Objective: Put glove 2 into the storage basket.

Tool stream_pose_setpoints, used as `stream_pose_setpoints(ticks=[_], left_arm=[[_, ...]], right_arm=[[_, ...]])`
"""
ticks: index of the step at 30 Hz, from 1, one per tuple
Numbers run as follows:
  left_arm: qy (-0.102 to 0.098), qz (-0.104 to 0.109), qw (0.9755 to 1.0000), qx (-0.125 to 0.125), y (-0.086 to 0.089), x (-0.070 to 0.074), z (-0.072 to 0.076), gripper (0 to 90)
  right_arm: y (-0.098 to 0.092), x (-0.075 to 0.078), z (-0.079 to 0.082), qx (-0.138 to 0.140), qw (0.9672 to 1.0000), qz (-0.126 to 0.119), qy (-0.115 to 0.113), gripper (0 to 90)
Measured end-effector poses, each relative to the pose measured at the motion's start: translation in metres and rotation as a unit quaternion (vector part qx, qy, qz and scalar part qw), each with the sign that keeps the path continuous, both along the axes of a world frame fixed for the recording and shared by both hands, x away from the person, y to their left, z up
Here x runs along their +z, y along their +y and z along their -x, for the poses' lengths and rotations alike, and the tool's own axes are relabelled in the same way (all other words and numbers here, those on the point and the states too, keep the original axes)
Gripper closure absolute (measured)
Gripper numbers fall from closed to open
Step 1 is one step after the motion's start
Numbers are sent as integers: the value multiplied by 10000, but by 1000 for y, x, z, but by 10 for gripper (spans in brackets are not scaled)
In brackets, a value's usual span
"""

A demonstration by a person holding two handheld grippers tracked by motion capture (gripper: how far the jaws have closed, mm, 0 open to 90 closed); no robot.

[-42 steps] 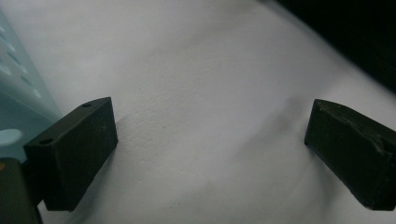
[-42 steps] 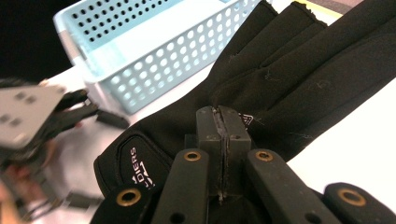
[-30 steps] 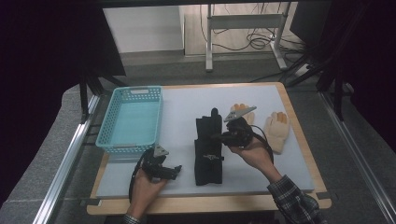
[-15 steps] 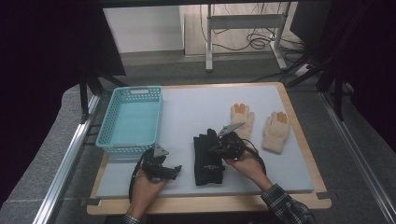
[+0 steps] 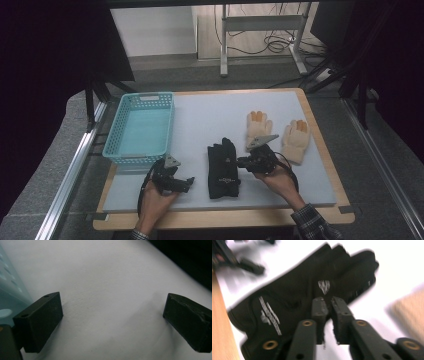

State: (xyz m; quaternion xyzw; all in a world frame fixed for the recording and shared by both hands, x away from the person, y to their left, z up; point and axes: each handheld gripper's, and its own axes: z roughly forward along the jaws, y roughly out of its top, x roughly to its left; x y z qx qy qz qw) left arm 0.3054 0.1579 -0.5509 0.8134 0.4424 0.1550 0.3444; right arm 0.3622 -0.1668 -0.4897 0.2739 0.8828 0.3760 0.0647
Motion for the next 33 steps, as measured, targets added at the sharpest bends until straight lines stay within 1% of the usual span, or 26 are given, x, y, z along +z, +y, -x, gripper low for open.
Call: stream_pose_setpoints(ticks=[3,5,6,9,10,12,13,14,15,16,17,19,22,24,26,29,30,31,33], left_arm=[[-13,1,10000,7,0,0,1,36],[-14,-13,10000,4,1,1,2,36],[-14,-26,10000,16,2,1,3,35],[-10,-66,10000,68,7,1,4,32],[-5,-70,9999,122,9,1,5,29],[-28,-129,9997,219,15,2,5,29],[-39,-151,9995,269,18,2,5,27],[-38,-185,9994,303,22,2,6,24],[-35,-183,9993,329,24,1,6,24],[-30,-146,9992,374,29,1,7,21],[-25,-130,9991,394,31,0,7,21],[-24,-120,9989,459,37,0,8,18],[5,-152,9988,464,45,-1,8,12],[-1,-80,9987,500,48,-2,8,9],[59,-40,9988,487,51,-2,7,5],[53,-62,9989,465,51,-3,6,2],[57,-59,9989,467,51,-3,6,2],[60,-58,9989,466,52,-3,6,2],[75,-40,9989,472,52,-3,6,3]], right_arm=[[-8,-13,8,56,10000,45,6,869],[-10,-20,13,84,9999,78,62,874],[-8,-26,17,153,9997,164,82,874],[-5,-31,20,197,9996,157,120,874],[1,-34,22,274,9994,145,143,874],[4,-35,22,306,9993,156,129,874],[7,-36,23,325,9993,130,135,874],[13,-37,23,405,9990,83,156,873],[13,-37,23,405,9990,83,156,873],[19,-38,23,453,9988,70,158,871],[19,-38,23,453,9988,70,158,871],[25,-38,23,494,9986,58,156,865],[34,-39,23,539,9984,26,144,853],[43,-40,22,573,9983,15,126,843],[51,-41,22,595,9982,13,83,834],[65,-41,21,592,9982,28,27,824],[73,-42,20,599,9982,17,-24,812],[73,-42,20,599,9982,17,-24,812],[81,-44,19,607,9981,-17,-54,794]])
